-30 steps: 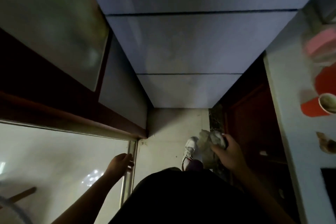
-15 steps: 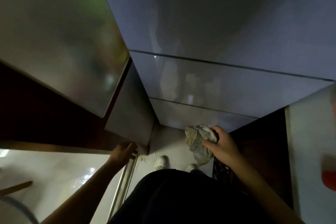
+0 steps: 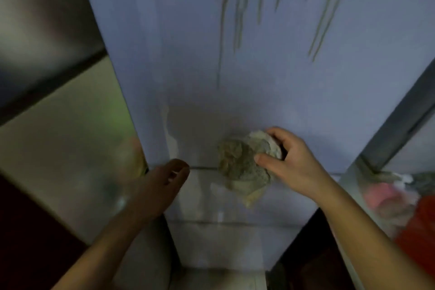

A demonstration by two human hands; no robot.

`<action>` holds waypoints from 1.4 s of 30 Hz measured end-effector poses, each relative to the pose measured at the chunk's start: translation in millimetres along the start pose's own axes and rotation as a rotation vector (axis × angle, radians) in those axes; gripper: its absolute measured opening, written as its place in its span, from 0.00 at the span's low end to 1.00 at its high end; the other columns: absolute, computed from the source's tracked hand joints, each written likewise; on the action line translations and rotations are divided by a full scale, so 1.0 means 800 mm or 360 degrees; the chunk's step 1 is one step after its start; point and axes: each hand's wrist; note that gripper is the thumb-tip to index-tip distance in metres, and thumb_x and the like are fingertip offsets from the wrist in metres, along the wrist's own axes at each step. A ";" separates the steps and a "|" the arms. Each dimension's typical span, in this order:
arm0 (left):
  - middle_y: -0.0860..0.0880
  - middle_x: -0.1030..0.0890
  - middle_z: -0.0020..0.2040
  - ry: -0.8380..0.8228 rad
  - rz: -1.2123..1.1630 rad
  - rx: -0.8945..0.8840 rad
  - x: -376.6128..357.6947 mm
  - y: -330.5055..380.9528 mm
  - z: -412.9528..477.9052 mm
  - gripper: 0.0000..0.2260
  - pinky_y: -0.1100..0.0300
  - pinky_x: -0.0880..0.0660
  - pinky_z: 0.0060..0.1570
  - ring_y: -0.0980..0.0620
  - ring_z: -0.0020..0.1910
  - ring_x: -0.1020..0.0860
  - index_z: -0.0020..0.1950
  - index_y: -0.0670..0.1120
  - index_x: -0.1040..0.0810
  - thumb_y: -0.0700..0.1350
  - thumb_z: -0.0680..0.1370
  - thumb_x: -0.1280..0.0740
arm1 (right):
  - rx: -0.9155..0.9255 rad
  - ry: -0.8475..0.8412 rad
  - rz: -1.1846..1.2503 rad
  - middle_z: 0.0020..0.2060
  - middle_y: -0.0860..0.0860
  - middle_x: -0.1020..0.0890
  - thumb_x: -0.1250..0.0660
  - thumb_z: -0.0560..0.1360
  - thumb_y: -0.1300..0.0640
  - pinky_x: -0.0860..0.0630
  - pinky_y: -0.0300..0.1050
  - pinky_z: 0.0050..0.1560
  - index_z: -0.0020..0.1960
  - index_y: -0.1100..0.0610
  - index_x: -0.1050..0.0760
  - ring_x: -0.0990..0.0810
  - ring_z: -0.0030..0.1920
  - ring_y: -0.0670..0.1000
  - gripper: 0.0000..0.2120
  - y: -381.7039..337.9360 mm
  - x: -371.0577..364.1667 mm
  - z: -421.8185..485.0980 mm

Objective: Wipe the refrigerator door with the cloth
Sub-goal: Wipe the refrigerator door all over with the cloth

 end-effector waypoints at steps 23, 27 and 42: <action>0.53 0.21 0.57 0.1411 0.0523 -0.0941 0.269 0.295 0.122 0.20 0.54 0.25 0.51 0.49 0.56 0.21 0.58 0.50 0.21 0.60 0.77 0.44 | 0.1344 0.1028 -0.0594 0.52 0.44 0.27 0.24 0.74 0.53 0.31 0.27 0.42 0.59 0.45 0.36 0.27 0.46 0.42 0.23 -0.385 0.119 0.229; 0.50 0.22 0.63 0.1491 0.0632 -0.0987 0.263 0.280 0.136 0.19 0.51 0.23 0.57 0.47 0.60 0.23 0.60 0.48 0.21 0.57 0.78 0.42 | 0.1478 0.1319 -0.0748 0.55 0.43 0.35 0.22 0.71 0.54 0.32 0.29 0.45 0.60 0.53 0.32 0.32 0.56 0.45 0.24 -0.381 0.114 0.233; 0.45 0.26 0.73 0.1595 0.0709 -0.1148 0.243 0.252 0.158 0.19 0.48 0.28 0.63 0.43 0.68 0.26 0.63 0.45 0.21 0.54 0.78 0.39 | 0.1521 0.1298 -0.1244 0.65 0.48 0.19 0.34 0.79 0.41 0.22 0.46 0.62 0.65 0.53 0.19 0.24 0.64 0.49 0.21 -0.348 0.070 0.220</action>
Point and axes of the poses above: each hand's wrist, its own z-axis towards the middle knuckle, its own x-axis out of the back of the hand, y = z × x
